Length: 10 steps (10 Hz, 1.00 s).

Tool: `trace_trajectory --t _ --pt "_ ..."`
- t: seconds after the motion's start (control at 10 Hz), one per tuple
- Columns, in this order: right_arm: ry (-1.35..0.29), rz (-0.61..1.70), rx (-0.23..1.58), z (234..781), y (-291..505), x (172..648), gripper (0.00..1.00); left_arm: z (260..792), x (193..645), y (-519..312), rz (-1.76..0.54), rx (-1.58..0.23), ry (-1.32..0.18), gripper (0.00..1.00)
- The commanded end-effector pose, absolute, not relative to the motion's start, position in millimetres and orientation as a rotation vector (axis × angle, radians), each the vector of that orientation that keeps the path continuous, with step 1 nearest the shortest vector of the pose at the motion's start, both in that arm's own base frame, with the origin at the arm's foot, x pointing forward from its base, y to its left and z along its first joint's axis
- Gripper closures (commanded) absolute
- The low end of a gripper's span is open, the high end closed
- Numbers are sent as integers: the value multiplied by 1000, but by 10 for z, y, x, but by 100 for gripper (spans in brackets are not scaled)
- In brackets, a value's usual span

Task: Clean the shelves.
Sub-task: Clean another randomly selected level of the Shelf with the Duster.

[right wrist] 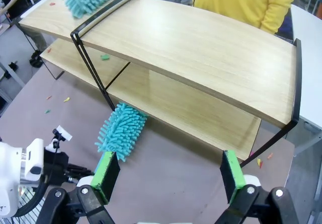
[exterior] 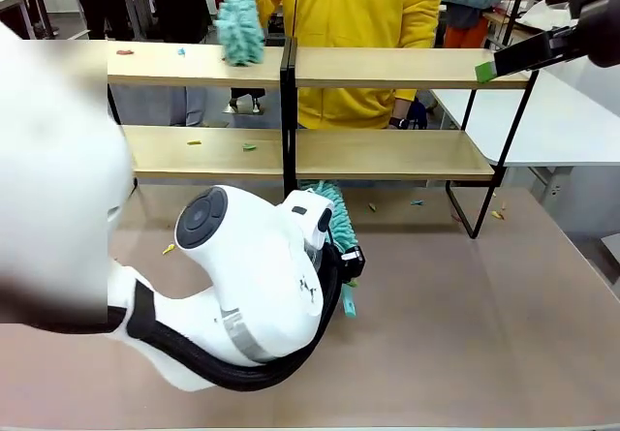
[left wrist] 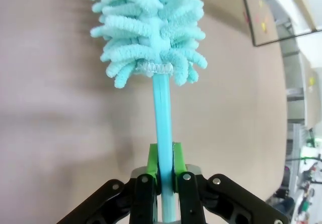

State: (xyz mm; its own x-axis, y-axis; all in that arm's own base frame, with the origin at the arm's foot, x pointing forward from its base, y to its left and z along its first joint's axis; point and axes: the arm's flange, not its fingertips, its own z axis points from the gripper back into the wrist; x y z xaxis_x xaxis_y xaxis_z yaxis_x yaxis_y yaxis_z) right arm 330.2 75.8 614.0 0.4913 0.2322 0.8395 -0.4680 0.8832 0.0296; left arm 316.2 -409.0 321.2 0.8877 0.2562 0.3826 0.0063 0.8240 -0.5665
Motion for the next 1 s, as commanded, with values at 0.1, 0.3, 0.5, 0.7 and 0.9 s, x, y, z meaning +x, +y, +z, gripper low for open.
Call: trace_trajectory --t 0.1,0.3,0.5,0.7,0.9 --pt "-970 431 270 6148 751 3314 0 3638 3525 -4737 158 -553 -479 87" --pt "-970 431 270 6148 751 3314 0 3671 3661 -4833 145 -533 -463 87" --pt "-970 431 270 6148 751 3314 0 3711 3808 -4928 168 -512 -470 87" --pt "-970 431 270 6148 751 3314 0 3686 3920 -5037 159 -494 -415 87" --pt "-970 431 270 6148 751 3314 0 3682 3938 -5136 93 -514 -383 87"
